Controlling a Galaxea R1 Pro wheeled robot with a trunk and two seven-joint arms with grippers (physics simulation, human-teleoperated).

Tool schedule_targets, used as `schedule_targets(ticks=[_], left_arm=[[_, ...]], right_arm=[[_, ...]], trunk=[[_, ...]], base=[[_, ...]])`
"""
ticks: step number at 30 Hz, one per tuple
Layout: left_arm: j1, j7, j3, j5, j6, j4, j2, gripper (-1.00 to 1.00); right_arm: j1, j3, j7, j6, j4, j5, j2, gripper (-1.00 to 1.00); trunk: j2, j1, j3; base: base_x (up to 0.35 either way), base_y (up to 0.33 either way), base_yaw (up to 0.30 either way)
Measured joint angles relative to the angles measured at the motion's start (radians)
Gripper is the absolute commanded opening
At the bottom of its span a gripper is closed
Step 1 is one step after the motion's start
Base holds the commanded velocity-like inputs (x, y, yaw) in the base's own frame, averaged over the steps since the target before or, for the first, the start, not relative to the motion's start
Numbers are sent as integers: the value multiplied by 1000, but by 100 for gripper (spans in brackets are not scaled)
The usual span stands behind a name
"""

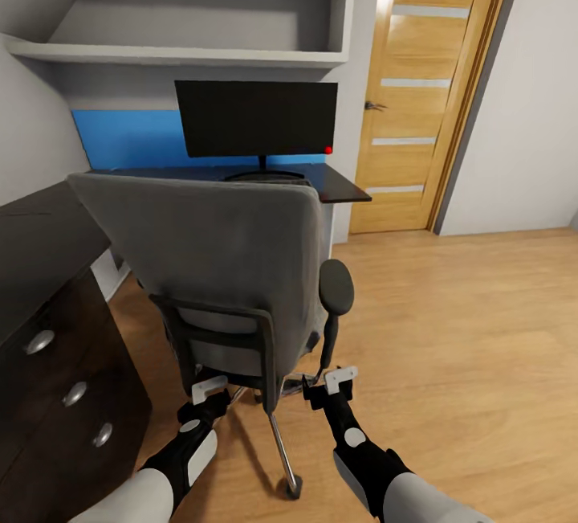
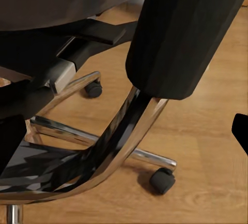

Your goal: In the bedroom, organize the workspace by keeping the computer under the desk, ensuring the monitor is on the desk, placing the keyboard on the desk next to the monitor, placing the mouse on the desk next to the keyboard, moving the folder from the swivel chair onto the desk next to the mouse, stacking the notebook on top of the folder with the pen on top of the notebook, and positioning the swivel chair next to the desk.

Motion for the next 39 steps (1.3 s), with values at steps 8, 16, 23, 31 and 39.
schedule_targets(ticks=[8,16,23,31,39], left_arm=[[0,0,1,1,0,0,0,100],[0,1,2,4,0,1,0,100],[0,0,0,5,0,2,0,100],[0,0,1,4,0,2,0,100],[0,-1,-1,3,0,1,0,100]], right_arm=[[0,1,0,0,-1,3,0,100],[0,1,1,0,-1,4,0,100],[0,0,2,0,-1,4,0,100],[0,0,1,0,-1,4,0,100],[0,-2,1,-1,0,1,0,100]], trunk=[[0,0,0],[0,0,0],[0,0,0],[0,0,0],[0,1,0]], base=[[322,0,0],[322,-21,0],[322,-62,0],[316,-4,0],[184,0,0]])
